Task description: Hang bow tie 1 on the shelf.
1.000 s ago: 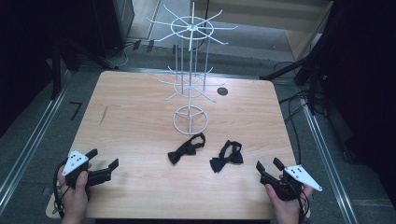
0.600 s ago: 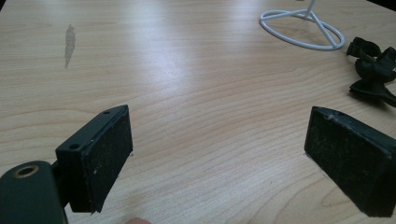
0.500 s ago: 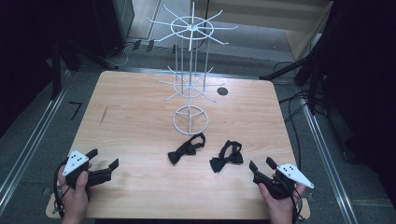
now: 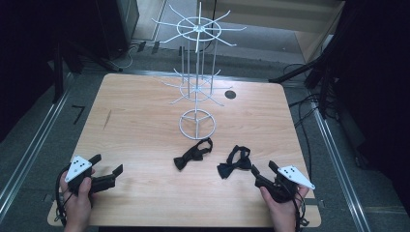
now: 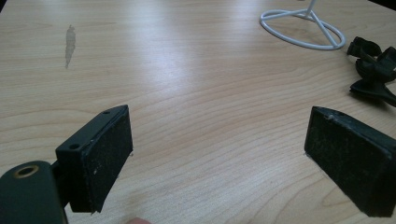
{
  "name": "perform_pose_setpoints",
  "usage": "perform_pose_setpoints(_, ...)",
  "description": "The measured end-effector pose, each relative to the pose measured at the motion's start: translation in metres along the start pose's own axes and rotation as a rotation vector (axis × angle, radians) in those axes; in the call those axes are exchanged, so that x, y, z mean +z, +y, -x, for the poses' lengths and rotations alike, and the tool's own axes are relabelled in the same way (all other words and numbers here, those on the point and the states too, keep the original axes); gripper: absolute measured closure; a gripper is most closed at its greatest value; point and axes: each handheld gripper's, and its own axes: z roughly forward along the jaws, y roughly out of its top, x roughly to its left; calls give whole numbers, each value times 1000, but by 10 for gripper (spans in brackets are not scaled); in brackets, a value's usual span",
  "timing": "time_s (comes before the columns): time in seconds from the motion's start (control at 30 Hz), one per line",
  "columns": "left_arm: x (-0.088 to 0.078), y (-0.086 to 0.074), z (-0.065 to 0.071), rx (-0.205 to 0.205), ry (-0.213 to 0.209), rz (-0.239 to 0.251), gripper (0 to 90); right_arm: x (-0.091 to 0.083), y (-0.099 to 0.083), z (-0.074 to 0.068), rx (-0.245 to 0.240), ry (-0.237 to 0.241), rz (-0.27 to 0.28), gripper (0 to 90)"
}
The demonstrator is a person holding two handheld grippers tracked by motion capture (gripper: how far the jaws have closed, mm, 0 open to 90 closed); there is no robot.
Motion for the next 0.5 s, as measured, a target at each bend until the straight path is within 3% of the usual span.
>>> perform_pose_setpoints(0.5,0,0,0,-2,-6,1,85,26,2,-5,-4,-28,-48,293)
